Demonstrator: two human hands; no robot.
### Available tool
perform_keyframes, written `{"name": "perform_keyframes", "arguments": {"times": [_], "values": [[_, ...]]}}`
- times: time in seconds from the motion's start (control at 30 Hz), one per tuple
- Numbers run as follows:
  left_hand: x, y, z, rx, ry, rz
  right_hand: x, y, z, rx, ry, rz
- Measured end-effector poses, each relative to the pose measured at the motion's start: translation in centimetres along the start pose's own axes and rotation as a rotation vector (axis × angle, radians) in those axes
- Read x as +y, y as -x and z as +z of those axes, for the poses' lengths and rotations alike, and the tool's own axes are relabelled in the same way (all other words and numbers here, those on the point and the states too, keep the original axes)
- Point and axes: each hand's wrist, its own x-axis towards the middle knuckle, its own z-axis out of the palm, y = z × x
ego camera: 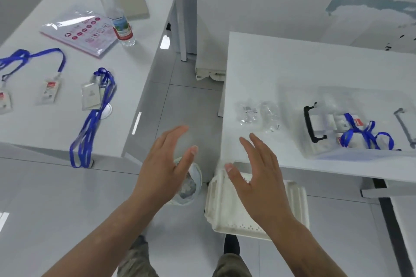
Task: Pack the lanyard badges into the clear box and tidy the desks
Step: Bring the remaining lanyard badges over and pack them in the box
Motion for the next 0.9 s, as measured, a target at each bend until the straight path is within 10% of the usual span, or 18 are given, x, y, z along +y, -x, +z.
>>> {"name": "perform_keyframes", "arguments": {"times": [0.43, 0.9], "values": [[-18.5, -3.7, -17.9, -0.072, -0.034, 0.018, -20.7, -3.3, 14.6, 0.023, 0.079, 0.115], [-24.4, -4.6, -23.8, -0.045, -0.032, -0.062, -28.6, -7.0, 19.5, -0.101, 0.088, 0.064]]}}
